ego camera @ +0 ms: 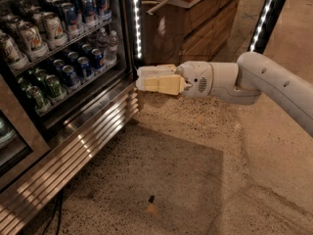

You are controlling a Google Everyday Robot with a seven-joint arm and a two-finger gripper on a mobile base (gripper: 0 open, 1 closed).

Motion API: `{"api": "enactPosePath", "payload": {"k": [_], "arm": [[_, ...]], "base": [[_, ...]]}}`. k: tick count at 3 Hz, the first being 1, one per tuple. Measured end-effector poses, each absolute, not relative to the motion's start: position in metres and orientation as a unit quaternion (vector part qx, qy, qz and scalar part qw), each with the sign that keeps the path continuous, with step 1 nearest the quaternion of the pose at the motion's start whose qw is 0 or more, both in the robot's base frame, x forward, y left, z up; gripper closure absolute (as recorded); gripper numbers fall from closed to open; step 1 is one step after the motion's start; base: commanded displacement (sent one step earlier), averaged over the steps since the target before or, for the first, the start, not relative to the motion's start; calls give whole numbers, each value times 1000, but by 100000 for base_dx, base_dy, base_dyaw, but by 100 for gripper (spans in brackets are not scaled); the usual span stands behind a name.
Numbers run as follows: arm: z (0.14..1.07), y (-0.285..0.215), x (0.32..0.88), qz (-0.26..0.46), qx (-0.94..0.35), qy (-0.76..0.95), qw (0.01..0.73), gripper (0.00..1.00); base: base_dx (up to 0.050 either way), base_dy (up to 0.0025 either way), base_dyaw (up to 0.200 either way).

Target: Open right fridge door

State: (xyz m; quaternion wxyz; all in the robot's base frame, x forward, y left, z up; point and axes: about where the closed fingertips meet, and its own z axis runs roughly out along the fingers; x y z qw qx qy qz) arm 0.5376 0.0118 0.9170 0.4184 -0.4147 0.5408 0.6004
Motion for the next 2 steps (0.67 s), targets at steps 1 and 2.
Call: {"api": "enactPosePath", "payload": {"k": [1, 2], "arm": [[917, 12, 538, 600, -415, 541, 418, 0], [917, 12, 538, 600, -415, 541, 418, 0]], "base": [[0, 0, 0], [0, 0, 0]]}}
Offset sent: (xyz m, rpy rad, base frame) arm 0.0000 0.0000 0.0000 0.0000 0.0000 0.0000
